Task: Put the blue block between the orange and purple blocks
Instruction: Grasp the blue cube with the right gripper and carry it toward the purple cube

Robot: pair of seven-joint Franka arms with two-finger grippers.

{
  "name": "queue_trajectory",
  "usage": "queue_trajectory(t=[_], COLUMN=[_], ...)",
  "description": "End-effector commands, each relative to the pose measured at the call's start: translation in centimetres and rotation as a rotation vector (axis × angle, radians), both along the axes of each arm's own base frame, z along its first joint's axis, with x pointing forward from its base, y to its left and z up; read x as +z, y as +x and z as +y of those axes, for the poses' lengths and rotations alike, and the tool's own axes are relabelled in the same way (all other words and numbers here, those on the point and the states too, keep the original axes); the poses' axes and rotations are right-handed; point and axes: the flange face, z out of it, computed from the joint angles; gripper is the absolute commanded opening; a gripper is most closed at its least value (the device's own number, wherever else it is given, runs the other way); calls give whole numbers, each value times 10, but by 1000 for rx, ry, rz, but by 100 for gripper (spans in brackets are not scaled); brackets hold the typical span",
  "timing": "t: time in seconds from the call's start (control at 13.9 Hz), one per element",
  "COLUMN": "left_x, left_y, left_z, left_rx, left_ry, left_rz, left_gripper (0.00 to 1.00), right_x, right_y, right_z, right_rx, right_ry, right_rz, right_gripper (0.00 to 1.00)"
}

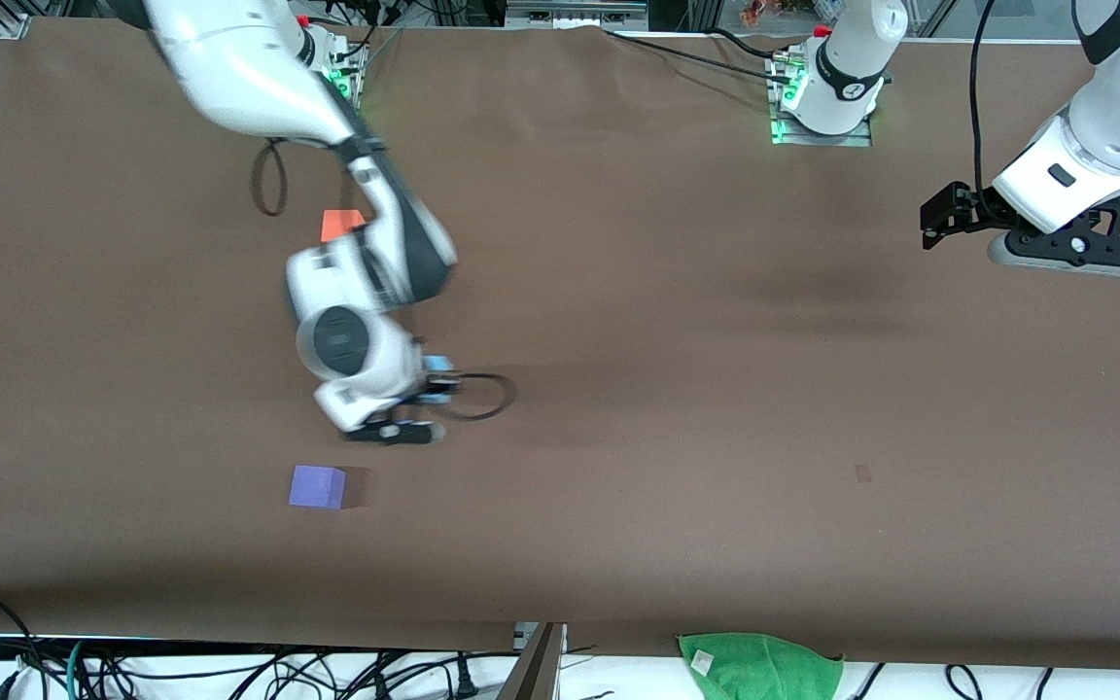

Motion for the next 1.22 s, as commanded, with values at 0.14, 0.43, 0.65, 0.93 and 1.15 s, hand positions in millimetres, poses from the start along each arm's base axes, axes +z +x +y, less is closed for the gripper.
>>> queue_trajectory(t=[0.14, 0.43, 0.65, 0.93, 1.15], left_x=[8, 7, 8, 10, 10], left_y=[5, 5, 5, 5, 5], left_z=[-2, -2, -3, -7, -7], left_rx=[-1, -4, -2, -3, 10], left_ry=[-26, -26, -26, -24, -24], left_rz=[7, 8, 5, 4, 3], left_gripper=[100, 100, 100, 100, 100], right_x=[-50, -73, -83, -83, -36], right_y=[-71, -80, -79, -79, -72], right_z=[-90, -97, -98, -98, -88], right_rx=[15, 5, 3, -1, 16], right_ry=[3, 3, 2, 0, 22], right_rz=[12, -28, -39, -33, -83], right_gripper=[0, 0, 33, 100, 100])
